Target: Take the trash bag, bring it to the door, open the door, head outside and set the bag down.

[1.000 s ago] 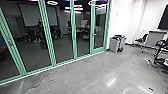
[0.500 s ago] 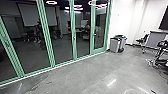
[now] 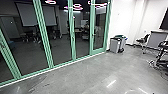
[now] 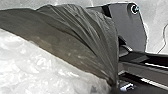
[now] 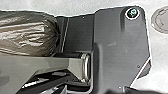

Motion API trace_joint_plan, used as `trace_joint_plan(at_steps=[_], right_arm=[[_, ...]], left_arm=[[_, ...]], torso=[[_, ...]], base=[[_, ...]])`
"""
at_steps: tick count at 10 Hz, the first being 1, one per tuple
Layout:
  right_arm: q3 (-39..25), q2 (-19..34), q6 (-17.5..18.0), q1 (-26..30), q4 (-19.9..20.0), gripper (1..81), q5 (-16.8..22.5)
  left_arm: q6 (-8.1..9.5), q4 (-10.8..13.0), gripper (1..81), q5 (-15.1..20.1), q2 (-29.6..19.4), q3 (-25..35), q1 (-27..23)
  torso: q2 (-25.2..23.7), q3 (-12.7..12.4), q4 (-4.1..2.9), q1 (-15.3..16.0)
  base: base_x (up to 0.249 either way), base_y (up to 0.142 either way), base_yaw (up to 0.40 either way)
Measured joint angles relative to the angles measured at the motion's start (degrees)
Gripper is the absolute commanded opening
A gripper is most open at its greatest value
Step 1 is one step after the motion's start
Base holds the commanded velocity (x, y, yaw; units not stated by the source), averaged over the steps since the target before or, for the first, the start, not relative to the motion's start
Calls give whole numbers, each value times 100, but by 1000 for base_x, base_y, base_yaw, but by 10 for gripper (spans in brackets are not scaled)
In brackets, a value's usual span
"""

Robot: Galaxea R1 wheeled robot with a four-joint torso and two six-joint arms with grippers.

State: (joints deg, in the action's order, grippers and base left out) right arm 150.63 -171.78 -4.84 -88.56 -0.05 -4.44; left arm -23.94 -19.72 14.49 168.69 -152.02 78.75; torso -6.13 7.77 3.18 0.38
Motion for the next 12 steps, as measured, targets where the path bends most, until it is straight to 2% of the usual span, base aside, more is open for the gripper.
trace_joint_plan(at_steps=[12], right_arm=[[6,-69,-1,-16,-61,811,-10]], left_arm=[[0,2,10,-20,99,0,7]], torso=[[0,-2,0,-2]], base=[[153,-74,0]])
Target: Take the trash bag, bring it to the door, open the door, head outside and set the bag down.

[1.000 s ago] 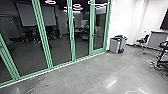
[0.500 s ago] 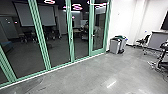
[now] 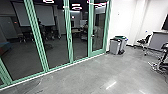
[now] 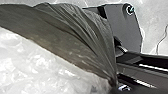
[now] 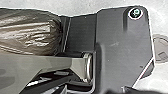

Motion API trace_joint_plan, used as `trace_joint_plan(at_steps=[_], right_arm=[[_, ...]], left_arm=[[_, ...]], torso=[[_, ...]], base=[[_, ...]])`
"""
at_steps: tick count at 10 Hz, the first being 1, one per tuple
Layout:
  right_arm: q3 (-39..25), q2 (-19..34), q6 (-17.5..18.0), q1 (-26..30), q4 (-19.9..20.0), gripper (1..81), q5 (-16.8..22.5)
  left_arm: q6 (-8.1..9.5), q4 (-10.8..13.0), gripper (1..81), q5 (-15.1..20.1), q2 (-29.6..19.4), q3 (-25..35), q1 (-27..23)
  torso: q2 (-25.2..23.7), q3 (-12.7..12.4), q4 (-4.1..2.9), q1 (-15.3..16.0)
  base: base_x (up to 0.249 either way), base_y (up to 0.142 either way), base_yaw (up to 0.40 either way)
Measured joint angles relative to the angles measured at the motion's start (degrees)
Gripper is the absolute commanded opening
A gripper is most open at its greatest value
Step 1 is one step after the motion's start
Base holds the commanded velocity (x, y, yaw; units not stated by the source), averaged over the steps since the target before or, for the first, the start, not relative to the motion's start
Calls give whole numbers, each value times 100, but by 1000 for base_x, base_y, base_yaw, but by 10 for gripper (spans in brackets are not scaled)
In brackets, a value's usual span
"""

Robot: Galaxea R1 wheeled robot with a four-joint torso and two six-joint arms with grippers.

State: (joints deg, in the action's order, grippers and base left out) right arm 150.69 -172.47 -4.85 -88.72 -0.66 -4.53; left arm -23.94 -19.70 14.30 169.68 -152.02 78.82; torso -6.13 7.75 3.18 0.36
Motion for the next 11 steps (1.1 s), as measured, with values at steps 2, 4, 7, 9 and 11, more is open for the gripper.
trace_joint_plan(at_steps=[2,4,7,9,11], right_arm=[[11,-2,-2,0,0,811,-4],[55,-2,0,0,0,811,-10],[59,-2,0,0,0,811,-12],[59,-2,0,0,0,811,-12],[59,-2,0,2,0,811,-15]], left_arm=[[2,0,10,-9,-20,-5,0],[2,0,10,-20,-17,0,0],[0,0,10,-22,-16,-2,0],[0,0,10,-22,-16,0,-2],[0,0,10,-22,-16,0,-2]], torso=[[0,0,0,2],[0,2,0,2],[0,0,0,2],[0,0,0,0],[0,0,0,2]], base=[[158,-76,0],[159,-76,0],[161,-80,0],[160,-85,0],[160,-85,0]])
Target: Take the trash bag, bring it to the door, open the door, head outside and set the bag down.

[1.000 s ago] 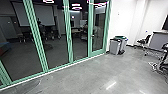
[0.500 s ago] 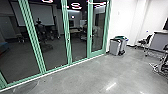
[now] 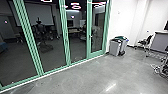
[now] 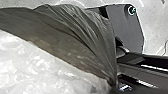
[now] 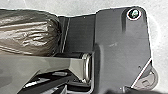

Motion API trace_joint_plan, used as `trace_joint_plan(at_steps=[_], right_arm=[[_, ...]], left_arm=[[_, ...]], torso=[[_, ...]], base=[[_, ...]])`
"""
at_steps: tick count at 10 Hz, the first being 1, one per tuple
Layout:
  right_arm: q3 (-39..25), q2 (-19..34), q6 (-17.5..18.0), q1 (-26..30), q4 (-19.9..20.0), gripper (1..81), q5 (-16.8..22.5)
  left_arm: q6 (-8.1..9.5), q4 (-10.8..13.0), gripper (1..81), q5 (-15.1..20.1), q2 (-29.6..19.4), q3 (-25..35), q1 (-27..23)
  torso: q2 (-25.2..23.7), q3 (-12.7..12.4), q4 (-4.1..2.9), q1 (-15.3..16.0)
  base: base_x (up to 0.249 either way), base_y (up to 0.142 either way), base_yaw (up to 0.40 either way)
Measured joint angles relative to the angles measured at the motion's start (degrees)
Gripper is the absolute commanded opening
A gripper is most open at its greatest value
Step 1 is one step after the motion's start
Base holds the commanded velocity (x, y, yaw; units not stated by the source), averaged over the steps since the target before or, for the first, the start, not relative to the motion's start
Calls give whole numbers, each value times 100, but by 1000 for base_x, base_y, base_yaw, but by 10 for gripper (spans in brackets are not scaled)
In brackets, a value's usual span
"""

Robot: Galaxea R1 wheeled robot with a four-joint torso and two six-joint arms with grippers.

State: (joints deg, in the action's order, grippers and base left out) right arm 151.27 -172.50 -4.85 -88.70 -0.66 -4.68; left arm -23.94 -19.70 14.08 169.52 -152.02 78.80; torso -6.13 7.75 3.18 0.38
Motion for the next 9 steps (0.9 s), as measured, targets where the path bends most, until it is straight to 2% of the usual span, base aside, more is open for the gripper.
trace_joint_plan(at_steps=[9], right_arm=[[0,0,0,-2,0,811,0]], left_arm=[[-1,0,10,-2,0,0,-2]], torso=[[0,0,0,0]], base=[[161,-86,0]])
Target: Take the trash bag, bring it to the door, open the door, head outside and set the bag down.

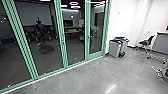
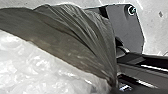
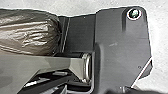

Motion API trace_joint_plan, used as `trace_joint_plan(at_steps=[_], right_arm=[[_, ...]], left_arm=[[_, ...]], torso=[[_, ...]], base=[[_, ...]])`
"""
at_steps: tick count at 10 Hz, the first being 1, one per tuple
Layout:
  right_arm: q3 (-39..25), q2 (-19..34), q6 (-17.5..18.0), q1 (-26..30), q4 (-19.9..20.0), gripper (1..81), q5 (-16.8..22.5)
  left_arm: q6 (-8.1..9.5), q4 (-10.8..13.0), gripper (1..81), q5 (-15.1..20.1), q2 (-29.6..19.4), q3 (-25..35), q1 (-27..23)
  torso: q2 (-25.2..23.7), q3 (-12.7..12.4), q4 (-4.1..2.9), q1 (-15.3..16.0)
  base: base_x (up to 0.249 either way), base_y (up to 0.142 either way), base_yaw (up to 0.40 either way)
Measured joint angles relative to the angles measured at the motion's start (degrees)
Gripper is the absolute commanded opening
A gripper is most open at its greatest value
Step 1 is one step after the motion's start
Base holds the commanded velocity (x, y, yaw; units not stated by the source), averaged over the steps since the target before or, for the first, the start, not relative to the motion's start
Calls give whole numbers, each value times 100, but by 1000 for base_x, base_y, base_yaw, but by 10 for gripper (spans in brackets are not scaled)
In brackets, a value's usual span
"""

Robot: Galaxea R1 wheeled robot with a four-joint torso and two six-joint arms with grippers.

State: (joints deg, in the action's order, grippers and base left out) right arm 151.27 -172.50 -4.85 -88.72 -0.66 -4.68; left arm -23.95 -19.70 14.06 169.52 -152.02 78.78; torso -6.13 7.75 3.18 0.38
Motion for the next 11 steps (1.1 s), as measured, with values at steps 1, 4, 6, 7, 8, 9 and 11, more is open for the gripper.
trace_joint_plan(at_steps=[1,4,6,7,8,9,11], right_arm=[[0,0,0,0,0,811,0],[0,0,0,0,0,811,0],[0,0,0,0,0,811,0],[0,0,0,0,0,811,-2],[0,0,0,0,0,811,-2],[0,0,0,0,0,811,-2],[0,0,0,0,0,811,-5]], left_arm=[[0,0,10,2,0,-2,2],[0,-2,10,2,0,0,2],[0,0,10,0,0,0,0],[0,0,10,0,0,0,-9],[0,0,10,-6,0,-2,-9],[0,0,10,0,0,0,-4],[0,0,10,-4,-1,-2,-4]], torso=[[0,2,0,0],[0,0,0,0],[0,2,0,0],[0,2,0,2],[0,2,0,2],[0,0,0,2],[0,0,0,2]], base=[[161,-87,0],[161,-90,0],[155,-92,0],[145,-91,0],[144,-87,0],[137,-79,0],[135,-74,0]])
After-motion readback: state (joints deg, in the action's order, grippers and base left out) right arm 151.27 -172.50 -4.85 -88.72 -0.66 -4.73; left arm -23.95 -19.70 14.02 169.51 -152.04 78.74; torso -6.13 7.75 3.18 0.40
